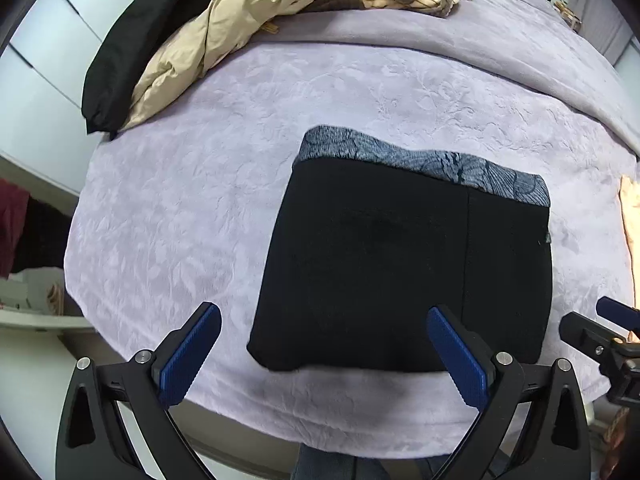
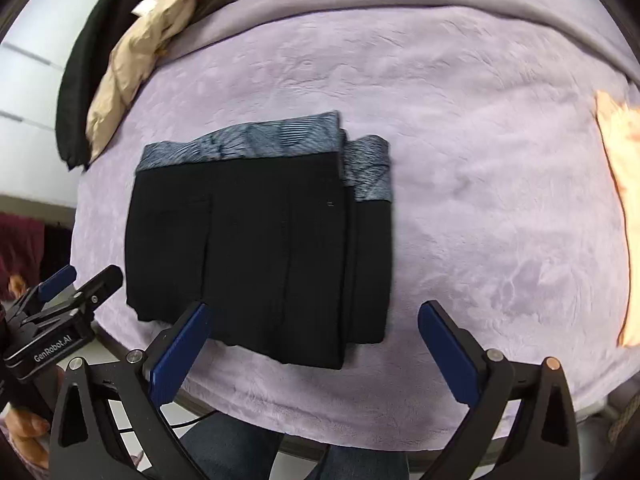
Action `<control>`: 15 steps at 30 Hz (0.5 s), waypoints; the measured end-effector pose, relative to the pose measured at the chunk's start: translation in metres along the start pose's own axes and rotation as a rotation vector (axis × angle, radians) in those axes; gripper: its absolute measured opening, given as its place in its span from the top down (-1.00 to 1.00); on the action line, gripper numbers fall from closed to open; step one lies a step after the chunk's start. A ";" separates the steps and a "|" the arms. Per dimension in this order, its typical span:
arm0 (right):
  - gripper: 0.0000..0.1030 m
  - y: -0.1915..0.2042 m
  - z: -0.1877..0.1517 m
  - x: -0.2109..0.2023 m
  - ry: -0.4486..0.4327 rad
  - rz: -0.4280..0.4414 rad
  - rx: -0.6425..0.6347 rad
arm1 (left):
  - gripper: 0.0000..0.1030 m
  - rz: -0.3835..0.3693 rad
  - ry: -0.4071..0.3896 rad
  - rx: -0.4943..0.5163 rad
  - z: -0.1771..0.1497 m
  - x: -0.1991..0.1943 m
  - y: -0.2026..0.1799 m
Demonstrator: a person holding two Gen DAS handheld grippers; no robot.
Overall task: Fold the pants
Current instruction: 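Release and withdraw both grippers from the folded stack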
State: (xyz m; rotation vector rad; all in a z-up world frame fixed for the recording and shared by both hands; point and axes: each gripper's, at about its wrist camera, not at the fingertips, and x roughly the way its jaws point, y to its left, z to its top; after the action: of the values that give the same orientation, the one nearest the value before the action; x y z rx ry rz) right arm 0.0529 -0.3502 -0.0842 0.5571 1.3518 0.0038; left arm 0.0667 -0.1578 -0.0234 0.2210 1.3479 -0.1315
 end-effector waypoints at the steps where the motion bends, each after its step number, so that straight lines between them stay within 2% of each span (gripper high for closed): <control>1: -1.00 0.008 -0.001 -0.002 -0.004 -0.010 -0.011 | -1.00 -0.008 0.006 -0.004 0.000 0.001 0.001; 5: -1.00 0.018 -0.005 -0.004 -0.024 -0.008 0.001 | -1.00 -0.003 -0.016 0.027 -0.007 -0.005 0.002; 15: -1.00 0.042 -0.037 0.001 -0.044 -0.103 0.082 | -1.00 -0.038 -0.014 0.125 -0.032 0.003 0.021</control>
State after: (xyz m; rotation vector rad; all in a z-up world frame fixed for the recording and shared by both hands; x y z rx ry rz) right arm 0.0319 -0.2994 -0.0733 0.5530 1.3404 -0.1482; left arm 0.0421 -0.1296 -0.0312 0.2989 1.3318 -0.2495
